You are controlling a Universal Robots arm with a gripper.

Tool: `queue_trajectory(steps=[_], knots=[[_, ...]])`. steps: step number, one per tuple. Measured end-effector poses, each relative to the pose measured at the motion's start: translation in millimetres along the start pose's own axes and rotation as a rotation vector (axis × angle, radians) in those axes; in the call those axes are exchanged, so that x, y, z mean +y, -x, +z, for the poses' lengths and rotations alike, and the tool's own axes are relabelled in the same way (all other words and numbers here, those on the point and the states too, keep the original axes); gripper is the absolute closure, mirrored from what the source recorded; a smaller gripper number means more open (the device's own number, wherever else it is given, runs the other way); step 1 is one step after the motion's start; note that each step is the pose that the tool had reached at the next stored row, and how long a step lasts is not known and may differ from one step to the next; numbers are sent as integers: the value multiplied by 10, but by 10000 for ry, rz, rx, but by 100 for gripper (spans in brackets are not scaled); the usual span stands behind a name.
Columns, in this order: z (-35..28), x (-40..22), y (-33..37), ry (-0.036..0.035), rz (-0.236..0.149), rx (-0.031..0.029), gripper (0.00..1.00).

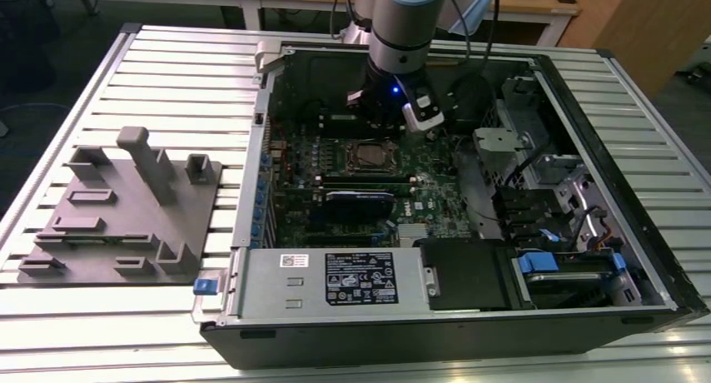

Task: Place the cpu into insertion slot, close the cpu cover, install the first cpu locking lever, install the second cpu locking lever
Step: 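Install the first cpu locking lever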

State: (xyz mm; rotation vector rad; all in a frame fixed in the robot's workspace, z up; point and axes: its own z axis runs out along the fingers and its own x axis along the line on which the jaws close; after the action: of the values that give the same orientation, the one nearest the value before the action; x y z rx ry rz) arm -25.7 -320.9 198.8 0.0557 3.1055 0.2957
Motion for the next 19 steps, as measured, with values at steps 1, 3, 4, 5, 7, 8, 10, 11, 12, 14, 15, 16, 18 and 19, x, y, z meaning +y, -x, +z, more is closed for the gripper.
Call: queue_trajectory(steps=[1,3,4,5,7,8,10,11,12,14,15,16,18,19], knots=[[0,0,0,0,0,0,89],[-1,0,0,-22,1,-1,89],[-1,0,0,-45,1,-1,89],[-1,0,0,-74,1,-2,89],[0,0,0,-142,1,-4,89],[0,-1,0,-169,0,-5,89],[0,-1,0,-177,0,-4,89],[2,-1,1,-178,1,-6,89],[6,-1,2,-178,1,-6,89],[7,-2,2,-181,1,-6,89],[8,-2,3,-184,1,-6,89],[10,-2,4,-193,0,-8,89],[13,-2,4,-228,-2,-8,89],[15,-3,4,-241,-2,-8,89]])
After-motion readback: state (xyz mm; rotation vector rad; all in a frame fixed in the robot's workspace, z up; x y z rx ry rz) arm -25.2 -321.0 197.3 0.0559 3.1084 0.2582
